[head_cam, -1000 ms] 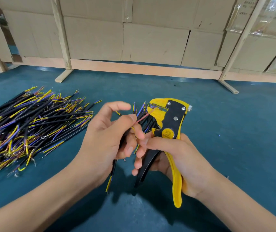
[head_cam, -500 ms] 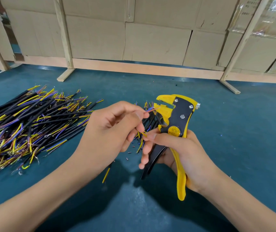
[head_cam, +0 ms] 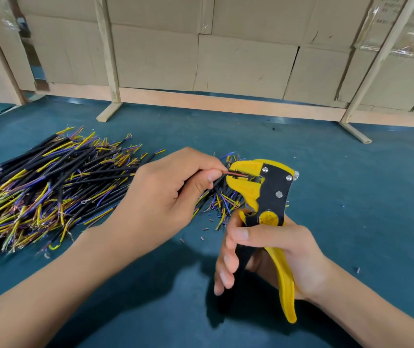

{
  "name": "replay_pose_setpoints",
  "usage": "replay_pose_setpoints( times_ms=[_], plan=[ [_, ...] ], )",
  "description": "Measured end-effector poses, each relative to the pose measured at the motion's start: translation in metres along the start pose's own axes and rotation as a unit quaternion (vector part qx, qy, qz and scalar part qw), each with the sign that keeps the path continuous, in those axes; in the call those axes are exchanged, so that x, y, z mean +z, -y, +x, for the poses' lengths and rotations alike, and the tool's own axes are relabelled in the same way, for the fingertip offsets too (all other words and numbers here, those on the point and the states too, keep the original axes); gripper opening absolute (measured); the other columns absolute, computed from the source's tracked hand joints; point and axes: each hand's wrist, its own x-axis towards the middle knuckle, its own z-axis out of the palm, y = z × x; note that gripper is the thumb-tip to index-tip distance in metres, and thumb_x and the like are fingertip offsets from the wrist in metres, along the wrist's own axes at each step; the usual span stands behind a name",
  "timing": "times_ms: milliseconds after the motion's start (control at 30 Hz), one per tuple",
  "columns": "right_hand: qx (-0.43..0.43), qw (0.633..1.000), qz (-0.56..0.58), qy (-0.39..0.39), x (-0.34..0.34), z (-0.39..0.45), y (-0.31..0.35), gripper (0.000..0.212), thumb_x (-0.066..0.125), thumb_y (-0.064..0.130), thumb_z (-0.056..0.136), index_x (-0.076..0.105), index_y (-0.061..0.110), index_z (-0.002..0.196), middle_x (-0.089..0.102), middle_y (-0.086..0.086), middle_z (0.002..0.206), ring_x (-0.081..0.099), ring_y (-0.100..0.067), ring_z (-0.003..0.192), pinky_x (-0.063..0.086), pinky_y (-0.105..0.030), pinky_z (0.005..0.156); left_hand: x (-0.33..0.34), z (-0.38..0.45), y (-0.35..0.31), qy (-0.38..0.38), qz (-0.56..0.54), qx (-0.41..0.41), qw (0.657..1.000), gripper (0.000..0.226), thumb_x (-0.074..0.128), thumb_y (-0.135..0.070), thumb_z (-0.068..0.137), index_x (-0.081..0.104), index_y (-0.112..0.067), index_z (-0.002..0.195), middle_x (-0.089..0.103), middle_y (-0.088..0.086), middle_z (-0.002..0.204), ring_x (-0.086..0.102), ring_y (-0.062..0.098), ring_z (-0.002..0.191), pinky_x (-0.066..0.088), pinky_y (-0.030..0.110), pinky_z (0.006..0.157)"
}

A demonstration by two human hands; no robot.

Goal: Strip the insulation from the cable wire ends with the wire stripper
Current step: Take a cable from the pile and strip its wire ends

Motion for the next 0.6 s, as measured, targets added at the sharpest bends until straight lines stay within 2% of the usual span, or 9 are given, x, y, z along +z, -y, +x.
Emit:
replay_pose_setpoints(
  times_ms=[267,433,600],
  plan=[
    [0.011,0.999,0.032,0.003,0.0,0.002,-0.002,0.024,0.07,0.015,0.088,0.057,0.001,0.075,0.052,-0.015,0.062,0.06,-0.032,0.06,0.053,-0.053,0.071,0.006,-0.004,-0.006,-0.007,-0.007,-0.018,1.0,0.012,0.06,-0.012,0.099,0.071,-0.012,0.102,0.066,-0.008,0.081,0.057,0.003,0.075,0.04,0.008,0.069],
    [0.017,0.999,0.045,-0.003,0.002,0.002,-0.004,0.029,0.073,0.018,0.087,0.054,0.004,0.069,0.047,-0.012,0.056,0.057,-0.028,0.052,0.054,-0.048,0.067,0.009,-0.006,-0.008,-0.024,0.016,-0.007,1.0,0.012,0.059,-0.012,0.098,0.07,-0.008,0.1,0.065,-0.008,0.083,0.059,0.012,0.074,0.045,0.021,0.069],
    [0.012,0.999,0.049,-0.003,0.002,0.001,-0.004,0.029,0.073,0.018,0.086,0.054,0.003,0.069,0.047,-0.012,0.057,0.057,-0.029,0.052,0.054,-0.048,0.066,0.011,-0.006,-0.009,-0.04,0.043,0.007,0.998,0.01,0.061,-0.006,0.096,0.071,-0.003,0.098,0.058,-0.013,0.088,0.058,0.008,0.078,0.043,0.011,0.073]
  ],
)
